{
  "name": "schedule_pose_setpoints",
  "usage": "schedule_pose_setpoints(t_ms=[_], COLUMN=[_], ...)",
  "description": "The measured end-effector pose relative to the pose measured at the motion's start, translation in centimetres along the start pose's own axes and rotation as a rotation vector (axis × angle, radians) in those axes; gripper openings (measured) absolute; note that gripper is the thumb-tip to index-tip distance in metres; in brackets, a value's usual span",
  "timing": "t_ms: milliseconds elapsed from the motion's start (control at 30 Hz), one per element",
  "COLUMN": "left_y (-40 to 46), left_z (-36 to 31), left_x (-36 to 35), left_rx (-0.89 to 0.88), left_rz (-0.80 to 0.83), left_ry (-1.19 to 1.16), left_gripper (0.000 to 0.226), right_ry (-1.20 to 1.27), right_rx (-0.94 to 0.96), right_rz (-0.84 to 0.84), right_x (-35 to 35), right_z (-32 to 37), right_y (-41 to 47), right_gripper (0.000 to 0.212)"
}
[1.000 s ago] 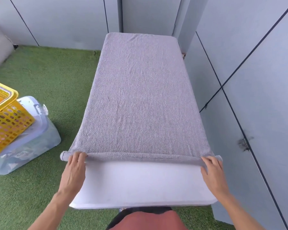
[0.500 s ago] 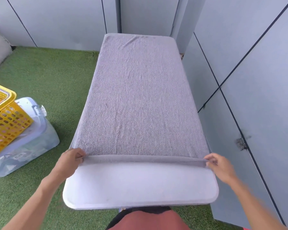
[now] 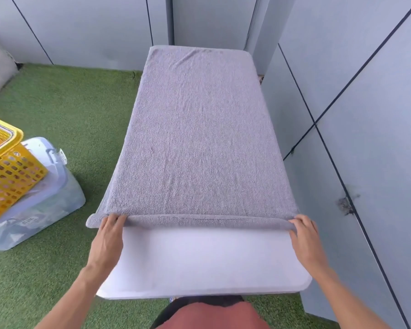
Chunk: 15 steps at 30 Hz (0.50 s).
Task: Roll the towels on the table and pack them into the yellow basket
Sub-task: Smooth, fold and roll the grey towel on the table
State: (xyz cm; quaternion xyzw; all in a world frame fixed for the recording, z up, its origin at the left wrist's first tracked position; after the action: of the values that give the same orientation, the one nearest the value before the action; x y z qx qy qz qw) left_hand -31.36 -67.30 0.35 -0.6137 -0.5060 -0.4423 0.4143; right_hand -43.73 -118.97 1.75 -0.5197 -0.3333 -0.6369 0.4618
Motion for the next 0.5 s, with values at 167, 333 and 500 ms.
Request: schedule_pose_setpoints(t_ms=[167,333,500], left_y=[0.3,2.1,3.3], left_z=[1.6,3.5,2.5], left_x=[0.1,-0.5,2.1], left_rx=[-0.041,0.045,0.112], left_rz=[0.159,0.394,0.128], left_ry=[-0.089,-0.195,-0.129], left_gripper=[0.029,0.029,0.023], right_ry=[-0.034,0.191,0.24], right_rx=[0.007,-0.066,-0.211], right_rz=[0.231,0.452,0.05], right_x=[-0.5,-0.3,1.9], right_z=[-1.5,-2.1,-1.8], right_y=[-0.7,-0.4,0.6], right_gripper=[0.02,0.009,0.027])
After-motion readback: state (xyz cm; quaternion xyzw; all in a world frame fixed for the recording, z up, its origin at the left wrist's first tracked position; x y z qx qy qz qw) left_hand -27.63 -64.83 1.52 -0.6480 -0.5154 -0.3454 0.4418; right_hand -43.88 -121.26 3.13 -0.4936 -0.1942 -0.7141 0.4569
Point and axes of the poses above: each hand's wrist, its own y-axis towards the middle knuckle, its own x-axis out of the back of the hand, z = x × y, the point moved 10 cm from there along y, towards the middle knuckle, and after that the axes turned 1 degree about z, right-handed, at the moved point
